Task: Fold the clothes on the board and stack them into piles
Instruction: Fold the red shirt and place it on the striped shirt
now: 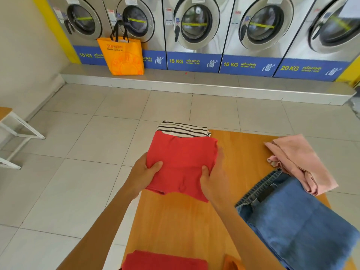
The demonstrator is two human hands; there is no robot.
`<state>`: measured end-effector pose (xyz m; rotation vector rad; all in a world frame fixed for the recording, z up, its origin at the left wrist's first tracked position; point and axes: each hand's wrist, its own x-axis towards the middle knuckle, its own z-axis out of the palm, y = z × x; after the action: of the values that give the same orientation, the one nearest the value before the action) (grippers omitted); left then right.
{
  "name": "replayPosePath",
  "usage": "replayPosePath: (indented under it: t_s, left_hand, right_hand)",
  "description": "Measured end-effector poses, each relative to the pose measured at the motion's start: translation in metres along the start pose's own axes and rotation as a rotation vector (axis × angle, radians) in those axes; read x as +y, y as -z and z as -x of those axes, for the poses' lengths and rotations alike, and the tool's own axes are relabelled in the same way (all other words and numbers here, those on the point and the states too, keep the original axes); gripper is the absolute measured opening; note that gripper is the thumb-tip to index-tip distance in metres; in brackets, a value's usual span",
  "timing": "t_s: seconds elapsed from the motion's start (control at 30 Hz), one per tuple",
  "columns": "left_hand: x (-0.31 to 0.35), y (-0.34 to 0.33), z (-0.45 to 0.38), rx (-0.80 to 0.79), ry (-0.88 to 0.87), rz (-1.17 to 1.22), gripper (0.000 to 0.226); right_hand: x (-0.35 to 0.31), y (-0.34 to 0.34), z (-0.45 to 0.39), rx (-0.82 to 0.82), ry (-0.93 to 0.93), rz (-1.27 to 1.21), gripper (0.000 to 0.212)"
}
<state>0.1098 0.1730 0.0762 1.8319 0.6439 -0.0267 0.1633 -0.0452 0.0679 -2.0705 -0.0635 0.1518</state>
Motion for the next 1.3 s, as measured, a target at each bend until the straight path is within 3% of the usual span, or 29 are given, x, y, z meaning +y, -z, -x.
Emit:
replayPosePath:
  t_s: [0.1,0.27,0.47,0.57,0.83,1.03,1.3]
  left_hand:
    - [0.015,0.005,-0.044,-0.002,-0.062,-0.118,0.047]
    - [0.033,0.003,-0.109,0.01,-0.123,-0.285,0.041]
    - [0.034,-0.01,-0.166,0.121,-0.274,-0.411,0.066]
    - [0.025,-0.015,-0.191,0.166,-0.316,-0.48,0.049]
    - [-0.015,-0.03,-0.214,0.143,-0.211,-0.446,0.045]
    - [-0.02,-0.029,-0.209,0.237,-0.274,-0.297,0.042]
    - [-0.026,-0.029,-0.209,0.183,-0.201,-0.241,0.044]
  right_hand:
    - [-0.007,-0.006,-0.04,-0.005,0.075,0.098,0.073]
    - [-0.001,-0.024,-0.104,-0.036,0.09,0.272,0.048]
    - [0.004,-0.051,-0.16,-0.016,0.066,0.332,0.045]
    - [0.012,-0.064,-0.179,0.015,0.03,0.324,0.044]
    - [0.042,-0.079,-0.193,0.02,-0.041,0.312,0.043]
    - [0.046,-0.08,-0.19,0.104,-0.008,0.242,0.042]
    - [0.053,-0.084,-0.184,0.095,-0.06,0.24,0.042]
